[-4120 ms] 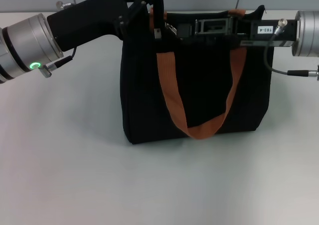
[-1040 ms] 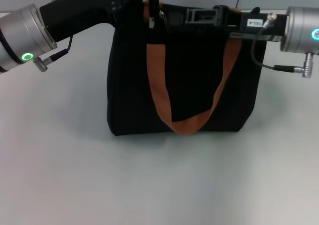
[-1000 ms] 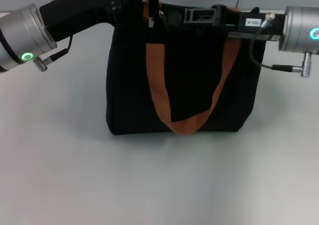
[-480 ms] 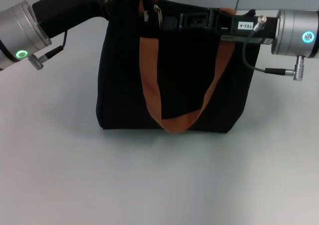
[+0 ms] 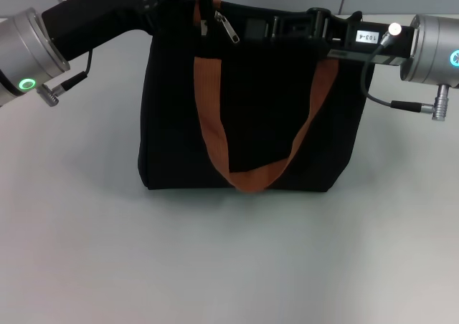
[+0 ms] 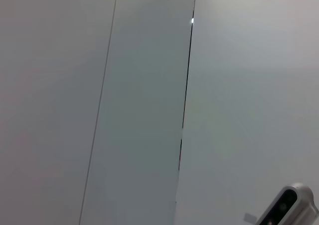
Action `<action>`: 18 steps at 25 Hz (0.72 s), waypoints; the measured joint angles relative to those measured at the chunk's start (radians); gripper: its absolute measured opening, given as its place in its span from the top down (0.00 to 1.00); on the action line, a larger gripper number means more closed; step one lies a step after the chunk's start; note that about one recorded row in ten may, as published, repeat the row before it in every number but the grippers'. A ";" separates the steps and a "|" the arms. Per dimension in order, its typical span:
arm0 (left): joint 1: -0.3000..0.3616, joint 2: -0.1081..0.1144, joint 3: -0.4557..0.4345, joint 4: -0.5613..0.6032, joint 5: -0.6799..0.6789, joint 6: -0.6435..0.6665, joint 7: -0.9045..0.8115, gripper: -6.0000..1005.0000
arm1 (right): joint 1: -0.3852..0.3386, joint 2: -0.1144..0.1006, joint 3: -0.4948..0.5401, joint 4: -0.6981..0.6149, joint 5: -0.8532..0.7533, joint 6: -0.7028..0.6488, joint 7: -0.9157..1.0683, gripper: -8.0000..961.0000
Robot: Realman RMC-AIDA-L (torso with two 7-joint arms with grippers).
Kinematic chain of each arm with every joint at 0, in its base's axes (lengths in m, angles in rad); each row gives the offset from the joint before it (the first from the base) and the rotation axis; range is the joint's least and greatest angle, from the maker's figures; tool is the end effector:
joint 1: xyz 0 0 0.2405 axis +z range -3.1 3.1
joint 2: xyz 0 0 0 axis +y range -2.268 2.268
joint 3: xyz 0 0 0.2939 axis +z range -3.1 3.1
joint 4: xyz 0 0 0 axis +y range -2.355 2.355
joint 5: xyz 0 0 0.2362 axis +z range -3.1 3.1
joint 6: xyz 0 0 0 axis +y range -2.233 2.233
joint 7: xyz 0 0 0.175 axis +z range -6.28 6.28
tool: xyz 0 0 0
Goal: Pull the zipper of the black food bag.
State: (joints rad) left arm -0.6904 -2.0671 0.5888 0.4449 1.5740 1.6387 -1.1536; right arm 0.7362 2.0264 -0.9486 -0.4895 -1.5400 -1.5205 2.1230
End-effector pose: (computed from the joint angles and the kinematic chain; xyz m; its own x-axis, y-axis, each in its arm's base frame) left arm -0.2040 0.4260 -0.0110 0.5277 0.0068 0.8494 0.3569 -0.9092 -0.2144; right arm 0.1805 0.4325 -0.0475 0.2782 -0.7995 -0.5324 -0.7041 -0.5468 0.4531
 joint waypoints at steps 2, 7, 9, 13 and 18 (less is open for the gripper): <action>0.001 0.000 0.000 0.000 -0.001 0.001 0.000 0.98 | 0.000 0.000 0.000 0.000 0.001 -0.002 0.000 0.99; 0.002 -0.001 0.000 0.000 -0.001 0.004 0.002 0.98 | 0.004 -0.010 0.002 -0.002 -0.002 0.003 0.000 0.99; 0.002 -0.001 0.000 0.000 -0.001 0.007 0.002 0.98 | 0.004 -0.013 0.006 -0.004 -0.002 0.008 -0.004 0.99; 0.000 -0.001 0.002 -0.001 -0.002 0.009 0.002 0.98 | 0.009 -0.013 0.008 -0.010 -0.005 0.016 -0.017 0.96; -0.003 -0.002 0.005 -0.006 -0.002 0.010 0.003 0.98 | 0.026 -0.005 -0.002 -0.010 -0.014 0.051 -0.023 0.78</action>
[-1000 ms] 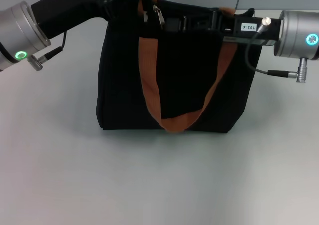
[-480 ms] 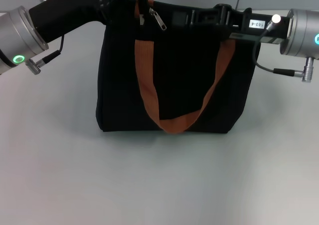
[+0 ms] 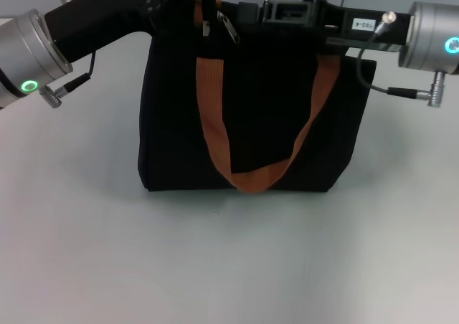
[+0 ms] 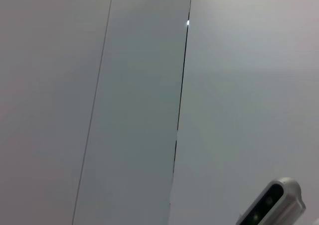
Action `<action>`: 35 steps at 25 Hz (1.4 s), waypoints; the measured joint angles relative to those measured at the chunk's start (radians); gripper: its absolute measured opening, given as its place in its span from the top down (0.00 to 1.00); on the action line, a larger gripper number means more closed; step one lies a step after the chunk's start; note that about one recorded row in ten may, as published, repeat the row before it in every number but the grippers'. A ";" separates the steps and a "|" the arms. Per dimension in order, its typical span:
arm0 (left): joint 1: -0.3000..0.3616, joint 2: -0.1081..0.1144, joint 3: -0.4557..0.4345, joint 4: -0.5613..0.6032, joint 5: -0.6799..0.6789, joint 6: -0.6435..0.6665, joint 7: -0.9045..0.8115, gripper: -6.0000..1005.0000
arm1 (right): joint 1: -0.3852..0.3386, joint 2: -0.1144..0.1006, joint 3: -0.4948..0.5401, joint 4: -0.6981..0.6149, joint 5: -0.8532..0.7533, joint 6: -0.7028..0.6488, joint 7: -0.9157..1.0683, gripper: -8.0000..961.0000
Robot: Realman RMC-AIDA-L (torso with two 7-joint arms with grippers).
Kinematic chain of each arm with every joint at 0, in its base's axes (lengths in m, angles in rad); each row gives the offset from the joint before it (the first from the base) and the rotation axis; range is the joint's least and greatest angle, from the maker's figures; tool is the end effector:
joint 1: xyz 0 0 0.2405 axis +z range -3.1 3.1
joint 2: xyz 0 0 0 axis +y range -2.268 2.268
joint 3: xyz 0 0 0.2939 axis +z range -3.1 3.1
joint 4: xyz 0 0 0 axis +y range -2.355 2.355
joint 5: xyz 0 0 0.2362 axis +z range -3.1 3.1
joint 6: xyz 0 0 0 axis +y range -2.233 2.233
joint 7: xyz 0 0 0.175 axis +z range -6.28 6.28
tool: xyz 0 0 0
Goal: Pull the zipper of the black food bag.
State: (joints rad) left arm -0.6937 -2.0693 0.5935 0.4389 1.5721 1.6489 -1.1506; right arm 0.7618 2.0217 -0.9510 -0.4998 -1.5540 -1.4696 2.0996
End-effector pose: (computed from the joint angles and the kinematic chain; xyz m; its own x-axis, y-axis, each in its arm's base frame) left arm -0.2013 0.4241 -0.0134 0.5226 0.0078 0.8525 0.3466 -0.9155 -0.2041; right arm 0.1741 0.4456 -0.0467 0.3170 -0.7672 -0.5576 -0.7129 -0.5805 0.3934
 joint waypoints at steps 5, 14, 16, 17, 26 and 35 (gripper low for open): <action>-0.003 0.000 0.000 -0.001 0.000 0.000 0.001 0.98 | 0.021 0.017 -0.006 0.005 -0.037 0.012 -0.002 0.62; -0.002 0.000 0.001 -0.004 -0.011 -0.006 0.001 0.97 | 0.025 0.026 -0.024 0.001 -0.039 -0.011 0.004 0.65; -0.003 0.000 0.002 -0.006 -0.012 -0.007 0.002 0.97 | 0.025 0.027 -0.024 0.001 -0.040 -0.011 0.005 0.68; -0.003 -0.001 0.002 -0.006 -0.013 -0.008 0.003 0.97 | 0.025 0.027 -0.025 0.001 -0.040 -0.011 0.005 0.69; -0.004 -0.002 0.003 -0.007 -0.013 -0.009 0.005 0.97 | 0.025 0.027 -0.021 -0.002 -0.039 -0.012 0.009 0.86; 0.002 0.000 -0.001 -0.006 -0.013 -0.009 0.007 0.97 | 0.003 0.021 0.007 -0.004 -0.028 -0.038 0.011 0.99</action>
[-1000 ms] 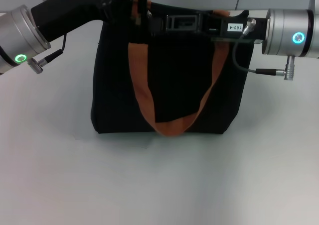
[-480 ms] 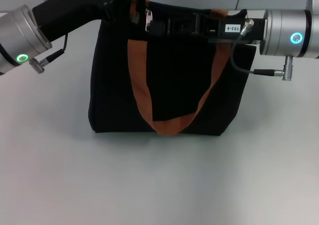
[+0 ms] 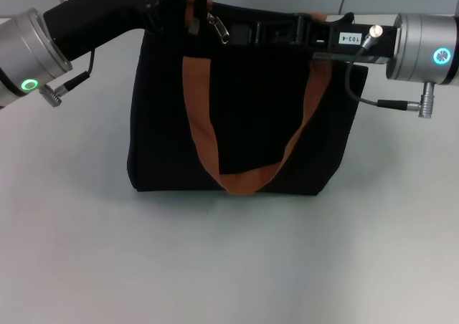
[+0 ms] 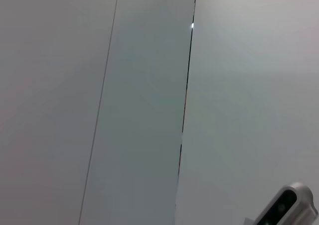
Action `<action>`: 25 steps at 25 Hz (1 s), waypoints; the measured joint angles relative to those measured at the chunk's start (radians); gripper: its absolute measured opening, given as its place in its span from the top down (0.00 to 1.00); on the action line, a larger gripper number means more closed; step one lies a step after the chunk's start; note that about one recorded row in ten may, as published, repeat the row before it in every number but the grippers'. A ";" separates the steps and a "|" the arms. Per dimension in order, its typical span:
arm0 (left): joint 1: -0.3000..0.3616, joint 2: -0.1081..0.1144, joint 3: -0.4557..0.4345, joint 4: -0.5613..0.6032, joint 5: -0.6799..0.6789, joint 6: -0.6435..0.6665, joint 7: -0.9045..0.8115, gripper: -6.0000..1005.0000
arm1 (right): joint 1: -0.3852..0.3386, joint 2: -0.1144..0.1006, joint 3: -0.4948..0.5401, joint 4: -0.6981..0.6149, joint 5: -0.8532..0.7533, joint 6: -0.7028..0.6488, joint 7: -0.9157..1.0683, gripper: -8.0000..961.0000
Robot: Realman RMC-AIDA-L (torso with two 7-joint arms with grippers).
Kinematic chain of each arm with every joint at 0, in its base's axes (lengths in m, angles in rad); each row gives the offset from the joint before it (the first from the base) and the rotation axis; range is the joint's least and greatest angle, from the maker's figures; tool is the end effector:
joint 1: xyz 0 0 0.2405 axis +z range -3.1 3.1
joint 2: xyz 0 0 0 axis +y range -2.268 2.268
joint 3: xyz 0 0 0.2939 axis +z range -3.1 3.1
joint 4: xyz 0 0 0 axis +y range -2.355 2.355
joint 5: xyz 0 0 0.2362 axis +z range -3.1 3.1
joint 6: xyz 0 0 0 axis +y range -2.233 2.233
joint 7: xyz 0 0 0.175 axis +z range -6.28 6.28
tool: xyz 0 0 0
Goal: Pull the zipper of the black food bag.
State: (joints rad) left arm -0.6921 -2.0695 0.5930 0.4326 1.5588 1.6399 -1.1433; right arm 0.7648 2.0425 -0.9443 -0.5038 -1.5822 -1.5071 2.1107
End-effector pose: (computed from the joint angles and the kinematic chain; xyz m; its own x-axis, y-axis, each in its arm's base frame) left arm -0.2025 0.4254 -0.0128 0.5161 0.0032 0.8565 0.3582 -0.9092 -0.2124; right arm 0.1681 0.4353 -0.0565 0.3304 -0.7860 -0.5225 -0.6951 -0.5771 0.4286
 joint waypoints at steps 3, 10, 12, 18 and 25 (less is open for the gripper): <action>0.000 0.000 0.002 0.000 0.000 0.000 0.000 0.97 | 0.000 0.000 0.020 -0.008 0.001 -0.003 0.007 0.99; -0.004 0.000 0.004 0.000 0.000 -0.003 0.001 0.97 | 0.000 0.001 0.042 -0.009 0.002 0.011 0.035 0.98; -0.005 0.000 0.004 0.000 0.000 -0.003 0.001 0.97 | 0.000 0.002 0.054 -0.007 0.002 0.013 0.039 0.98; -0.005 -0.001 0.004 0.000 0.000 -0.003 0.000 0.98 | 0.001 0.002 0.061 -0.002 0.002 0.023 0.057 0.97; -0.006 -0.001 0.005 0.000 0.001 -0.003 -0.004 0.97 | 0.002 0.003 0.057 -0.002 0.002 0.025 0.064 0.97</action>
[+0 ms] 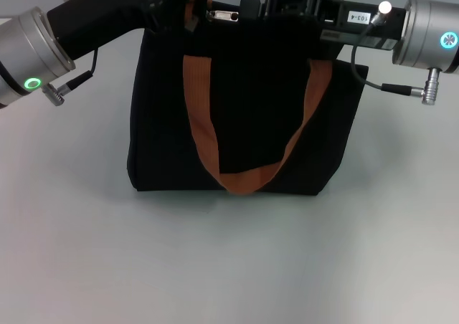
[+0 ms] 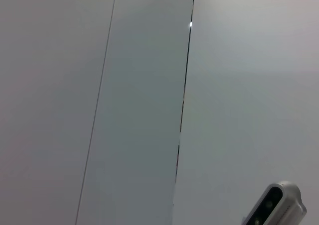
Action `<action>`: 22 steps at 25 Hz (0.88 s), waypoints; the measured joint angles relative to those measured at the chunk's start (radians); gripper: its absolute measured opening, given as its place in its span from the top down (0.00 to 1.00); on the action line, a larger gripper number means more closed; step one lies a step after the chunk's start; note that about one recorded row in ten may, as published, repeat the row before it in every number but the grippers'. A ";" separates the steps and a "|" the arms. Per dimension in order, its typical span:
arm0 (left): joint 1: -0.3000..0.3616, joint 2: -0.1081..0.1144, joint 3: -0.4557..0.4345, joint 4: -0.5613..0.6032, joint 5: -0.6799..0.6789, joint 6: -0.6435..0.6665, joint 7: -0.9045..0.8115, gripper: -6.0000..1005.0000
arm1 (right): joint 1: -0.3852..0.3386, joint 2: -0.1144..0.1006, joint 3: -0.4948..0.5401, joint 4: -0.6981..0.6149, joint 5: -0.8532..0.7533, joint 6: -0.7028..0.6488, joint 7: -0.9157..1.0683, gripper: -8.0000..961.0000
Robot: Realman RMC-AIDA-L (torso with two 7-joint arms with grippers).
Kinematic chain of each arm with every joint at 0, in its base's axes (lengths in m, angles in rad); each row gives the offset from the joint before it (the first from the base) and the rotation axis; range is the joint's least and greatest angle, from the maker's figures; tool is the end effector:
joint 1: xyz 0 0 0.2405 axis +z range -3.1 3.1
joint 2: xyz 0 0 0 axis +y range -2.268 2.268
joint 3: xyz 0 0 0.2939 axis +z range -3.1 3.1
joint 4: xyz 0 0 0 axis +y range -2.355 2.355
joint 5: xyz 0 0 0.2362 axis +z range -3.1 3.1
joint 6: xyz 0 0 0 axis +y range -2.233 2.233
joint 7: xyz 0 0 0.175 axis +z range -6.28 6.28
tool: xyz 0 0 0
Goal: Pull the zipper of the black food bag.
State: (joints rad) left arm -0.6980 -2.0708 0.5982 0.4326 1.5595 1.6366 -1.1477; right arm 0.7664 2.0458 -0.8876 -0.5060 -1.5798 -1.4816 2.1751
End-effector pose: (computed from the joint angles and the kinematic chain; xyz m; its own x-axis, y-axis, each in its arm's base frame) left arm -0.1997 0.4265 -0.0145 0.5178 0.0074 0.8555 0.3546 -0.9119 -0.2067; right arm 0.1692 0.4455 -0.0475 0.2366 -0.8049 -0.5442 -0.7226 -0.5202 0.4552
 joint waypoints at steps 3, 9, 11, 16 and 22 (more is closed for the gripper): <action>0.000 0.000 0.000 0.000 0.000 0.000 -0.002 0.97 | -0.001 0.000 0.001 0.001 0.000 -0.005 0.010 0.96; 0.000 0.000 0.000 0.000 0.001 0.004 -0.003 0.97 | -0.001 0.002 0.003 0.001 0.000 -0.008 0.022 0.96; 0.000 0.000 0.000 0.000 0.001 0.005 -0.004 0.97 | -0.001 0.003 0.003 0.001 0.000 -0.006 0.023 0.95; 0.000 0.000 0.000 -0.001 0.001 0.005 -0.004 0.97 | 0.006 0.004 0.000 0.010 0.000 -0.001 0.024 0.91; 0.000 0.000 0.000 -0.002 0.001 0.009 -0.004 0.97 | 0.011 0.005 -0.003 0.016 0.000 0.009 0.025 0.91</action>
State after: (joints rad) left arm -0.6980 -2.0709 0.5983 0.4310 1.5603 1.6454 -1.1521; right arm 0.7775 2.0509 -0.8904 -0.4898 -1.5800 -1.4725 2.1997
